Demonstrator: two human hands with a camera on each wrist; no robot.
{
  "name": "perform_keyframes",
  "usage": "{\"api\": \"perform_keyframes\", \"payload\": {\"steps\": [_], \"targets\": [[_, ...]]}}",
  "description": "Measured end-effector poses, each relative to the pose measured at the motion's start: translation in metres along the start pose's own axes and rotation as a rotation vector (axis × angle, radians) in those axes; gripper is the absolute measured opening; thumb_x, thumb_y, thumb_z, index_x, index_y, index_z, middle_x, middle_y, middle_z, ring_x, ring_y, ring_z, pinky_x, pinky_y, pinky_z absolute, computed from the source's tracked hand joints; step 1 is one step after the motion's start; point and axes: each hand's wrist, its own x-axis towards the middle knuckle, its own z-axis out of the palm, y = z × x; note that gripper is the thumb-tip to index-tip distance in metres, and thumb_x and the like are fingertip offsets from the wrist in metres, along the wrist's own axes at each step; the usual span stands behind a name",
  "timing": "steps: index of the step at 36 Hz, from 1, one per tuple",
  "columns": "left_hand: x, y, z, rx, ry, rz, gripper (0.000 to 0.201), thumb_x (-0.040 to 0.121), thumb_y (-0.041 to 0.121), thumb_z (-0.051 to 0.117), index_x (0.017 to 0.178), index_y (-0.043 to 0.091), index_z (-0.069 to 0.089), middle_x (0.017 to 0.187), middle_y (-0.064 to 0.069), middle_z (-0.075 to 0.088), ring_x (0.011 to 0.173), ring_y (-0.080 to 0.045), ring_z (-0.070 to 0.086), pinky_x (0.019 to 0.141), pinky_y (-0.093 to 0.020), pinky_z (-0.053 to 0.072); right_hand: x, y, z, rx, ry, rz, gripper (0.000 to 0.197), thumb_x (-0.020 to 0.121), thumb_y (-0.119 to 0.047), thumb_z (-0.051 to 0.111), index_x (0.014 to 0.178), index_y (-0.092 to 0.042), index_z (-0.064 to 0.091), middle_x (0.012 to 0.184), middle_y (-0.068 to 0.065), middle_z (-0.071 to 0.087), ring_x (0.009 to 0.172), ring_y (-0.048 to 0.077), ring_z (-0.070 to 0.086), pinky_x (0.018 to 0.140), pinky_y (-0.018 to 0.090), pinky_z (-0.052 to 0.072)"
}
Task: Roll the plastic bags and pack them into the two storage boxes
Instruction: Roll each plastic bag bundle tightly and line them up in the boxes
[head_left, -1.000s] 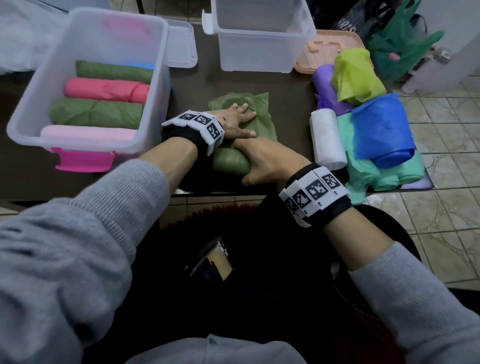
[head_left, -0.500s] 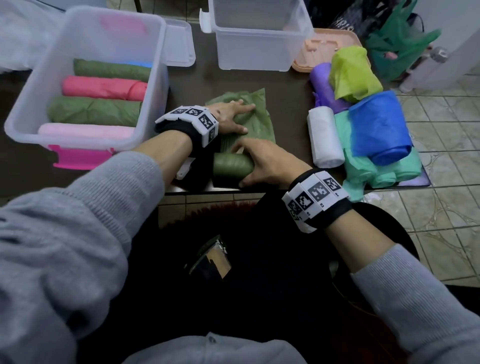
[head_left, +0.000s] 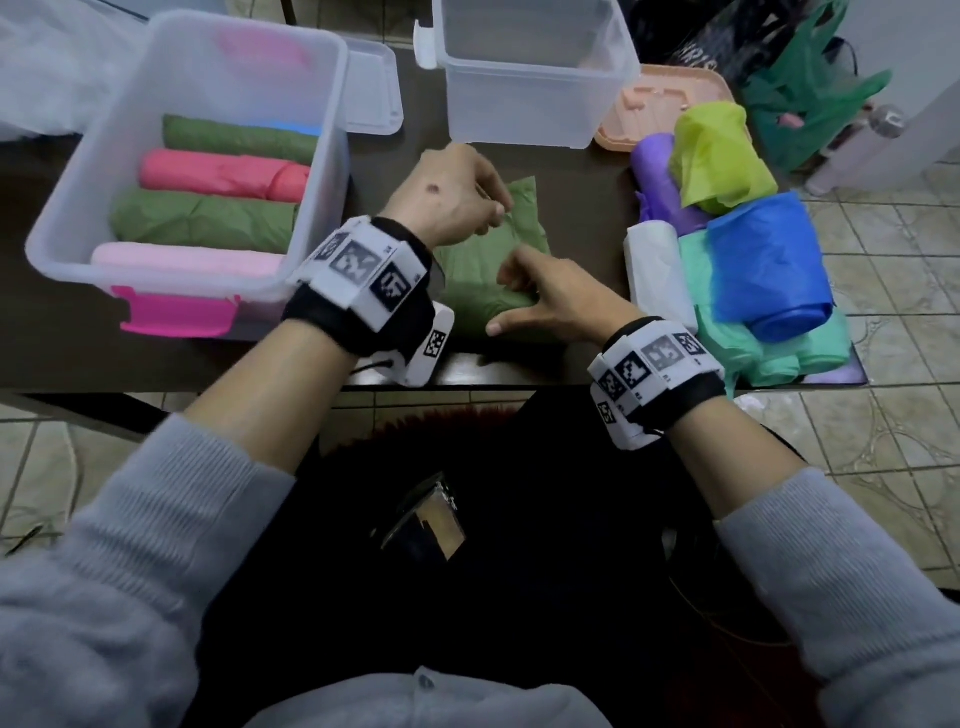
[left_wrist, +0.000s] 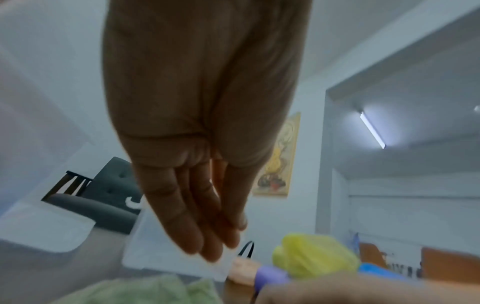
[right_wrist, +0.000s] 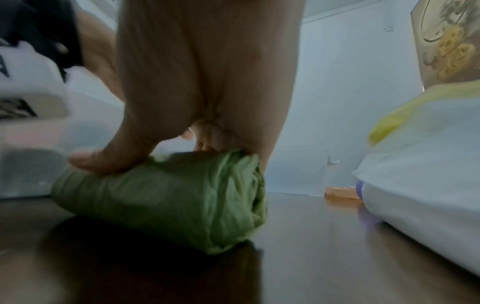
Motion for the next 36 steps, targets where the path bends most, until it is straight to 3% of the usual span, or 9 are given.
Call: {"api": "perform_keyframes", "payload": {"steps": [4,8,12,17,22,25,29,32,36], "targets": [[-0.021,-0.004,-0.002,0.129,-0.124,-0.005,0.016,0.087,0.011,0.063,0.095,0.021,0.072,0.091,-0.001,0.072,0.088,-0.013,0.067,0.089,-0.033,0.053,0.006,0.003,-0.001,-0.015,-0.005,0.002,0.04,0.077,-0.039,0.074,0.103,-0.012,0.061,0.095,-0.002,0.061,0.09,0.013,0.054,0.071,0.022,0.038],[-0.037,-0.015,0.005,0.228,-0.166,0.029,0.035,0.089,0.0,0.052,0.118,0.015,0.066,0.12,-0.004,0.066,0.114,-0.016,0.059,0.101,-0.026,0.043,0.011,0.005,0.0,-0.045,-0.01,0.002,0.041,0.087,-0.04,0.063,0.112,-0.007,0.063,0.106,0.012,0.065,0.099,0.023,0.058,0.083,0.031,0.04],[-0.046,-0.029,0.01,0.231,-0.143,0.037,0.047,0.083,-0.001,0.049,0.125,0.018,0.062,0.125,-0.006,0.063,0.118,-0.018,0.057,0.103,-0.023,0.04,0.01,0.007,0.01,-0.091,0.109,0.005,0.048,0.09,-0.043,0.056,0.122,-0.008,0.053,0.117,0.015,0.057,0.112,0.03,0.047,0.096,0.039,0.037],[-0.047,-0.039,0.019,0.274,-0.152,0.053,0.064,0.071,0.026,0.079,0.13,0.018,0.056,0.125,-0.01,0.061,0.118,-0.025,0.055,0.1,-0.029,0.043,0.007,0.003,0.016,-0.317,0.32,-0.005,0.056,0.084,-0.057,0.049,0.107,-0.007,0.055,0.109,0.013,0.052,0.104,0.032,0.045,0.083,0.038,0.034],[-0.039,-0.044,0.026,0.305,-0.119,0.035,0.067,0.068,0.017,0.082,0.13,0.019,0.055,0.125,-0.013,0.06,0.118,-0.029,0.054,0.098,-0.038,0.045,-0.001,-0.007,0.021,-0.492,0.416,0.001,0.06,0.085,-0.057,0.026,0.104,-0.01,0.057,0.104,0.013,0.055,0.099,0.033,0.049,0.078,0.042,0.038],[-0.03,-0.044,0.023,0.305,-0.146,0.02,0.066,0.072,0.02,0.079,0.133,0.018,0.053,0.129,-0.013,0.057,0.121,-0.027,0.052,0.1,-0.033,0.043,-0.008,-0.009,0.027,-0.476,0.337,-0.055,0.052,0.09,-0.046,0.034,0.117,-0.005,0.054,0.114,0.016,0.053,0.106,0.034,0.048,0.088,0.044,0.039],[-0.02,-0.039,0.019,0.346,-0.202,0.021,0.052,0.081,0.019,0.072,0.13,0.017,0.056,0.125,-0.012,0.06,0.118,-0.027,0.053,0.094,-0.029,0.042,-0.013,-0.005,0.028,-0.497,0.162,-0.052,0.073,0.073,-0.022,0.057,0.141,-0.005,0.033,0.137,0.014,0.04,0.13,0.032,0.035,0.114,0.044,0.018],[-0.017,-0.034,0.016,0.375,-0.268,0.006,0.042,0.081,0.02,0.066,0.123,0.015,0.061,0.118,-0.013,0.063,0.108,-0.028,0.058,0.093,-0.035,0.049,-0.007,-0.007,0.022,-0.487,0.13,-0.017,0.079,0.07,-0.019,0.061,0.142,-0.009,0.03,0.14,0.011,0.039,0.131,0.03,0.034,0.114,0.042,0.018],[-0.018,-0.032,0.016,0.373,-0.317,-0.024,0.048,0.073,0.023,0.069,0.12,0.014,0.061,0.104,-0.011,0.067,0.091,-0.025,0.062,0.083,-0.037,0.054,0.003,-0.016,0.017,-0.532,0.073,0.044,0.066,0.074,-0.02,0.06,0.134,-0.01,0.036,0.132,0.01,0.043,0.123,0.029,0.039,0.102,0.04,0.029]]}}
